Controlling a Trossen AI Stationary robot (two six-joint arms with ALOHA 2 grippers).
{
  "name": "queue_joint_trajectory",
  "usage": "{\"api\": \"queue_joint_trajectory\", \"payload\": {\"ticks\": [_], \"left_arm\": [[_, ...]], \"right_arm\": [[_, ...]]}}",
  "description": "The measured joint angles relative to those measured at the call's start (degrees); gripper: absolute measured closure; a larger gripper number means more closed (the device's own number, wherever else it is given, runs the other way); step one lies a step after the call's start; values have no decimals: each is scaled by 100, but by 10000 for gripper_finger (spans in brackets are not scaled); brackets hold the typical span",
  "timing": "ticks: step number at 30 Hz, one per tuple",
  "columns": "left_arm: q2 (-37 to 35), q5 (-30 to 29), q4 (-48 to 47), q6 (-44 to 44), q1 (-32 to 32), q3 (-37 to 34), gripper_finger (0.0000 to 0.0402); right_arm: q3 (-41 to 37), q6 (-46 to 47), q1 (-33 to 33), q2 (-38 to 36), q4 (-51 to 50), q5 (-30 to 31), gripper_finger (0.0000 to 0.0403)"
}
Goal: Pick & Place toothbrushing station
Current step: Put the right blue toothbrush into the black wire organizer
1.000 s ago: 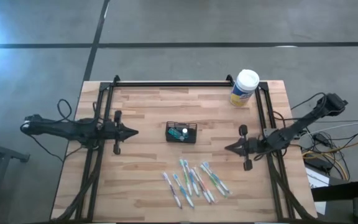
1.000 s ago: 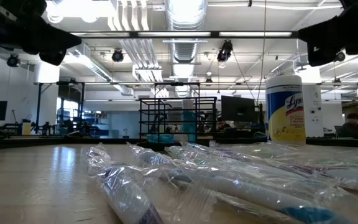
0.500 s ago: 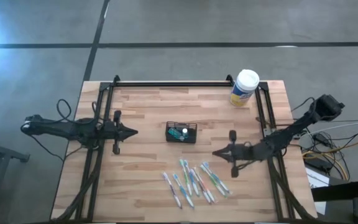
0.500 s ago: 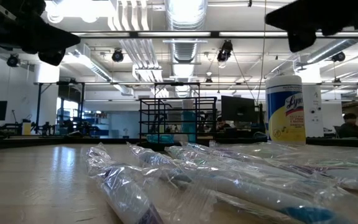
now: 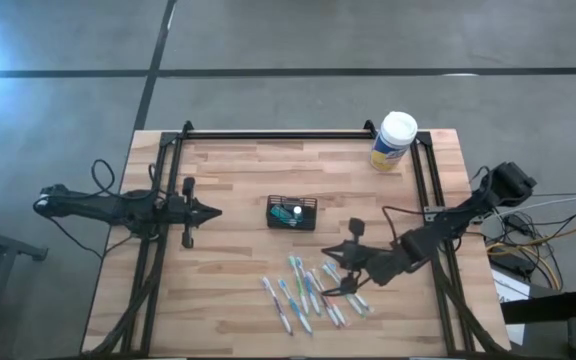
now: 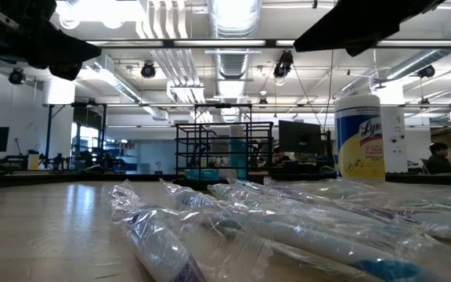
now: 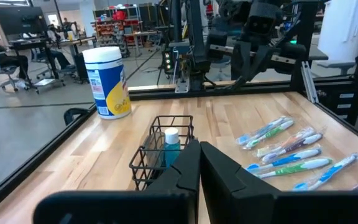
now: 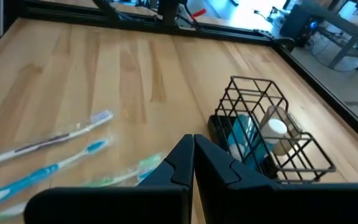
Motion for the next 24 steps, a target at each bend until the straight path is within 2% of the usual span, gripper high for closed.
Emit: {"api": "queue_joint_trajectory", "payload": {"ticks": [4, 10, 14, 21, 24], "left_arm": [[0, 0, 3, -5, 0, 0, 388], [0, 0, 33, -11, 0, 0, 388], [0, 16, 74, -70, 0, 0, 388], [0, 46, 97, -212, -2, 0, 388], [0, 46, 96, -214, -2, 0, 389]], "right_arm": [[0, -79, 0, -26, 83, -147, 394], [56, -856, 4, -27, 983, -1151, 394], [175, -1239, 9, -113, 1467, -1280, 394], [175, -1959, 4, -819, 2321, -2841, 394], [175, -2025, 4, -1078, 2419, -3257, 394]]}}
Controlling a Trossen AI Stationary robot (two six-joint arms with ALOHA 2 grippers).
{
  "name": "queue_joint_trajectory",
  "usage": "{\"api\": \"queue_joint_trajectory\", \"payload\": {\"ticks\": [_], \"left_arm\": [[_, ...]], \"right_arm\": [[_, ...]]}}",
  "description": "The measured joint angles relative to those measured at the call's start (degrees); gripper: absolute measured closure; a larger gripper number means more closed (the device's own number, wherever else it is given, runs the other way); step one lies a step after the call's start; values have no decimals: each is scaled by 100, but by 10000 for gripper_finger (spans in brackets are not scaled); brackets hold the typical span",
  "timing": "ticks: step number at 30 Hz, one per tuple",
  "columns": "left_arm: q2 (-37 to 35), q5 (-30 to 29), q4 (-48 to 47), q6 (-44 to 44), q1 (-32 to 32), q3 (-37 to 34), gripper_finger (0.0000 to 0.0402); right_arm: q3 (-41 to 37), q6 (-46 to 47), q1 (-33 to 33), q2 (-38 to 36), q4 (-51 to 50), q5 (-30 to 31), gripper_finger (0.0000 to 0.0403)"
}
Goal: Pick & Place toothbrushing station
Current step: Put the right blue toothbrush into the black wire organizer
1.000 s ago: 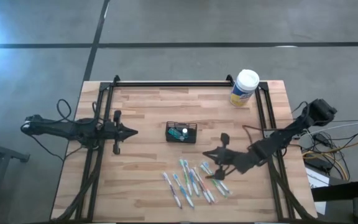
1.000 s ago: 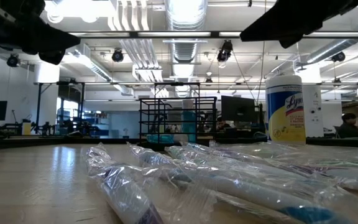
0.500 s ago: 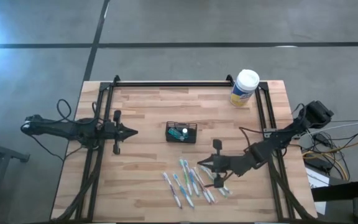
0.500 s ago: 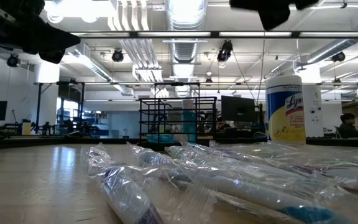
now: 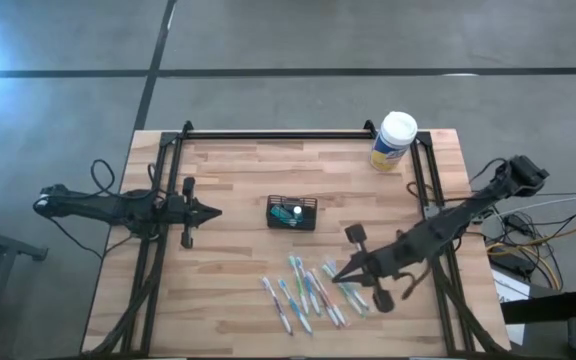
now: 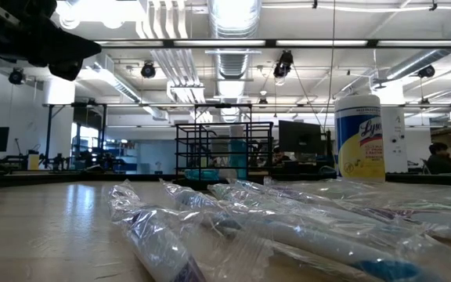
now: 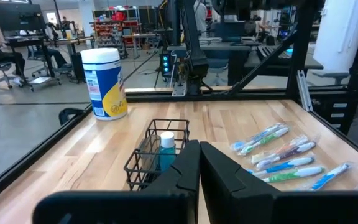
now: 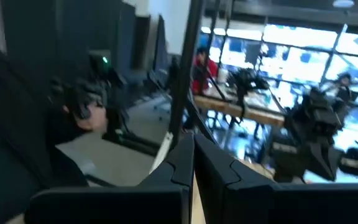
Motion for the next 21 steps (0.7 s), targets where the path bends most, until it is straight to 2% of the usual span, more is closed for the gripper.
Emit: {"api": "queue_joint_trajectory", "payload": {"ticks": [11, 21], "left_arm": [[0, -1, 2, -4, 0, 0, 390], [0, 0, 2, -4, 0, 0, 390]], "right_arm": [[-2, 22, 0, -572, -200, -86, 394], [-9, 39, 0, -602, -440, -84, 394]]}}
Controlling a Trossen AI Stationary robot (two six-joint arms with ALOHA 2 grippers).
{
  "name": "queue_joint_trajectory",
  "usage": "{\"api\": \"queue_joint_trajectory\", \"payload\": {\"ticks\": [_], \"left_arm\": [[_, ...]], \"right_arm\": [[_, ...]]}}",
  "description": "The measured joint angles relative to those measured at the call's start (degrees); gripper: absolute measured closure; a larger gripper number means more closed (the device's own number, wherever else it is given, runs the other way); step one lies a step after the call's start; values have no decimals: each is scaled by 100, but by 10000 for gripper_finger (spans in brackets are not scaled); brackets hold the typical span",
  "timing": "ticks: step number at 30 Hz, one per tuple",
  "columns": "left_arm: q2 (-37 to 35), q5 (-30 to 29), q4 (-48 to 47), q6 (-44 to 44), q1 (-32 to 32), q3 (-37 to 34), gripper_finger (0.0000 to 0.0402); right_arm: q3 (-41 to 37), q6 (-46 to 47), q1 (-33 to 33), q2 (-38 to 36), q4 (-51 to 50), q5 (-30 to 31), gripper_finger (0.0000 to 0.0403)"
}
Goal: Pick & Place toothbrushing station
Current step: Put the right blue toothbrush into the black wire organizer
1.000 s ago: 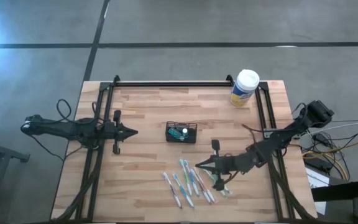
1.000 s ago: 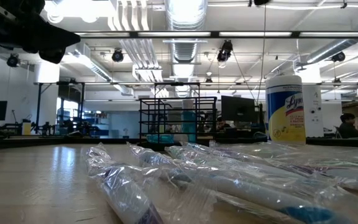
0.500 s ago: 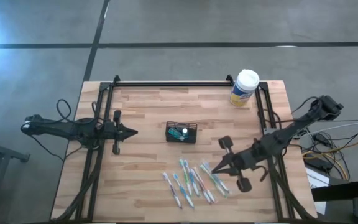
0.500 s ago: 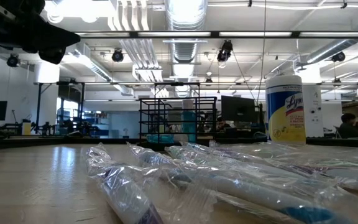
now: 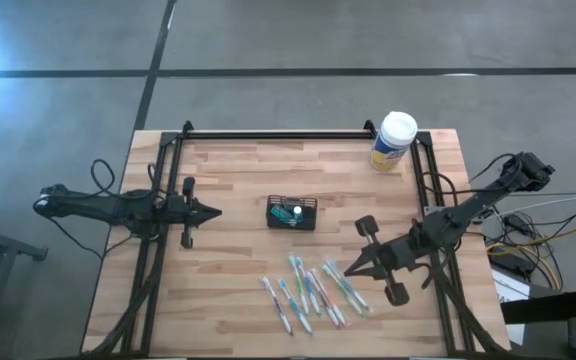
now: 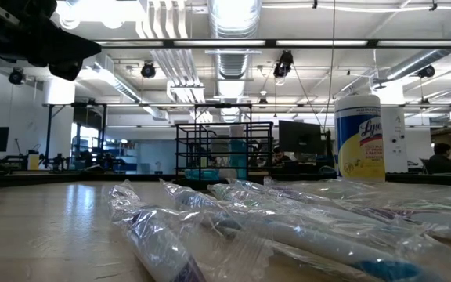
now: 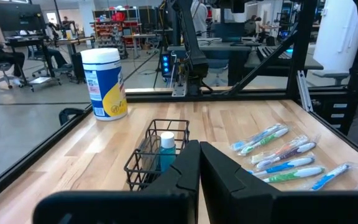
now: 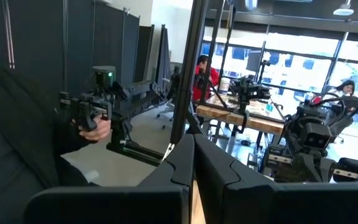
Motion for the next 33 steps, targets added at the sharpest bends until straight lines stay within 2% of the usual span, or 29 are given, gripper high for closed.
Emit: {"api": "queue_joint_trajectory", "payload": {"ticks": [24, 28, 33], "left_arm": [[0, -2, 0, 0, 1, 0, 390], [0, 0, 0, -2, 2, 0, 390], [2, 0, -6, -373, 4, 0, 390]], "right_arm": [[0, 2, 0, 0, 2, 20, 394], [-7, 238, 0, 0, -184, 17, 394], [-339, -34, -1, 129, -135, -22, 394]]}}
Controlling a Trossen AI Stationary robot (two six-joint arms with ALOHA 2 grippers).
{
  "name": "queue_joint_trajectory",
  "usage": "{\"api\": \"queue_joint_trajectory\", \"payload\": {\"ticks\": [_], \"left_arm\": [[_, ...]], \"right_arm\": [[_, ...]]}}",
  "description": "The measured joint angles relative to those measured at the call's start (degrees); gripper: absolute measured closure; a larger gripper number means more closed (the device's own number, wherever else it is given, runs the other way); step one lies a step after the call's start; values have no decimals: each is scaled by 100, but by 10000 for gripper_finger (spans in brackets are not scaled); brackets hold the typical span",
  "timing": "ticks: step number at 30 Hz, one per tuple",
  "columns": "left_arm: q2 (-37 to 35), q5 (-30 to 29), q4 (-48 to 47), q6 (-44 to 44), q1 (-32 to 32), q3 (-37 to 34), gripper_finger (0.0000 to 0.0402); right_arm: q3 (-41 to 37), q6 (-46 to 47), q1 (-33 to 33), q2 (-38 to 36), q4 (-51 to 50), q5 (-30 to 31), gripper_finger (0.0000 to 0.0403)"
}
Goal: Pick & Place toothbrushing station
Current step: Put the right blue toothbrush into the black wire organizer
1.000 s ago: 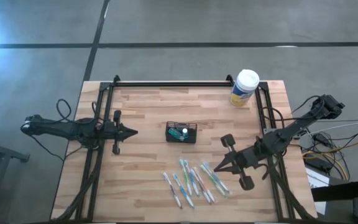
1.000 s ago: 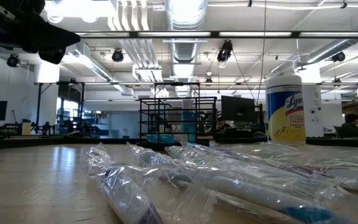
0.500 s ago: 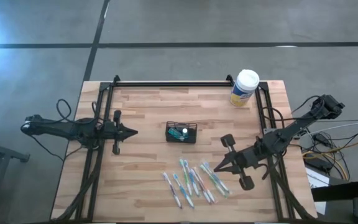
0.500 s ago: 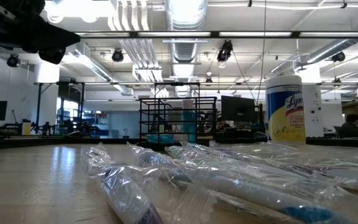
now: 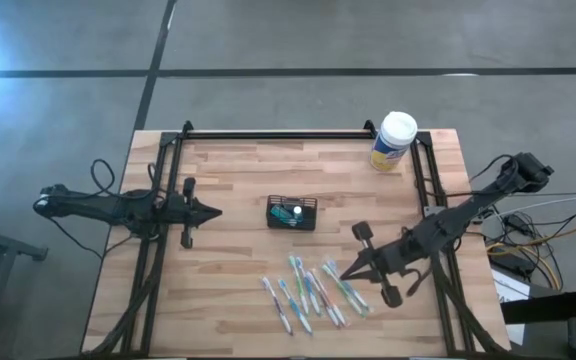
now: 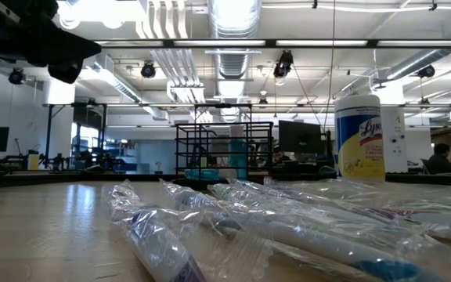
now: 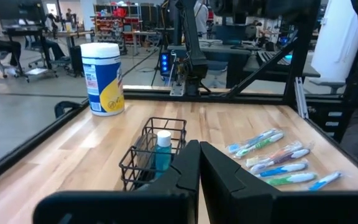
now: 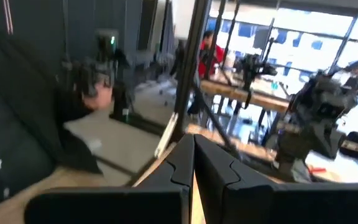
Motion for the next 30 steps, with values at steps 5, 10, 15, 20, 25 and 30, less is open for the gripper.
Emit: {"api": "queue_joint_trajectory", "payload": {"ticks": [5, 10, 15, 20, 25, 30], "left_arm": [[0, 1, -18, -27, 0, 0, 390], [-4, 0, -41, -27, 0, 0, 390], [-2, 0, -29, 19, -2, 0, 390], [-2, -2, -9, 23, -4, 0, 390], [-2, 0, -9, 24, -4, 0, 390], [-2, -2, -14, 25, -4, 0, 390]], "right_arm": [[-744, 19, -69, -241, 1093, -111, 394], [-1751, 20, -66, -582, 2109, -110, 394], [-2463, 99, -130, -775, 3140, -82, 394], [-2285, 283, -255, -1186, 2600, -74, 394], [-1439, 220, -287, -1521, 913, 166, 394], [-542, 182, -289, -1559, -858, 220, 394]]}}
